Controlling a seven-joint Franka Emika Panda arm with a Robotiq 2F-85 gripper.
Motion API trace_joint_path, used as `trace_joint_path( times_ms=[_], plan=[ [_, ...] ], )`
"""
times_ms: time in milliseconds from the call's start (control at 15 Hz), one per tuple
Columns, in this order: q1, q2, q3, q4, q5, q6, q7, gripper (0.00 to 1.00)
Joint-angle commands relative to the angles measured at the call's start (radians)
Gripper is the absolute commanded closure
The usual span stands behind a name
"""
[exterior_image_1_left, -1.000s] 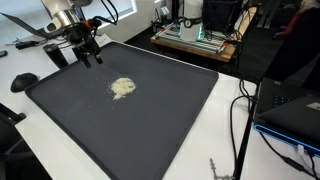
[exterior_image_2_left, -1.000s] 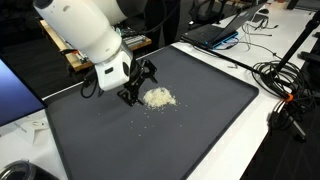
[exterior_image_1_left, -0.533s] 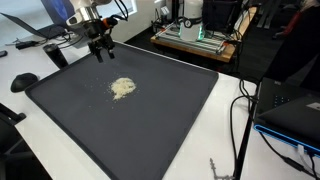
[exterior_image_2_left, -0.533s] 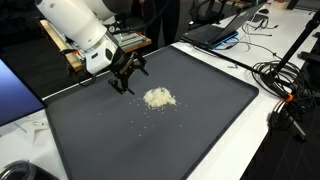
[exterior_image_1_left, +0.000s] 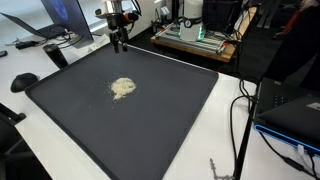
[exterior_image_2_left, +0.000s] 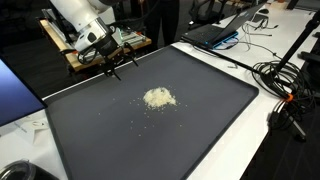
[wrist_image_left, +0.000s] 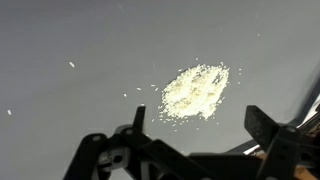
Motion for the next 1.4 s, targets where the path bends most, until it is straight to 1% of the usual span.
trace_joint_path(
  times_ms=[0,67,200,333,467,667,800,933,1067,1133,1200,1267,1333],
  plan=[
    [0.065,-0.113,0.031,-0.119,0.097,0.15,-0.014,0.0],
    [0.088,-0.125,0.039,-0.133,0.105,0.191,-0.007,0.0],
    [0.134,-0.137,0.079,-0.16,0.103,0.31,0.035,0.0],
    [0.175,-0.134,0.113,-0.178,0.083,0.415,0.09,0.0],
    [0.212,-0.117,0.138,-0.189,0.05,0.491,0.158,0.0],
    [0.266,-0.086,0.162,-0.201,0.003,0.591,0.247,0.0],
    [0.307,-0.05,0.162,-0.207,-0.036,0.668,0.299,0.0],
    [0.354,-0.016,0.146,-0.21,-0.065,0.714,0.316,0.0],
    [0.418,0.022,0.114,-0.203,-0.072,0.75,0.3,0.0],
    [0.428,0.032,0.099,-0.232,-0.24,0.772,0.44,0.0],
    [0.503,0.056,0.058,-0.197,-0.093,0.781,0.286,0.0],
    [0.549,0.067,0.026,-0.194,-0.096,0.793,0.29,0.0],
    [0.609,0.084,-0.018,-0.189,-0.073,0.809,0.263,0.0]
  ],
)
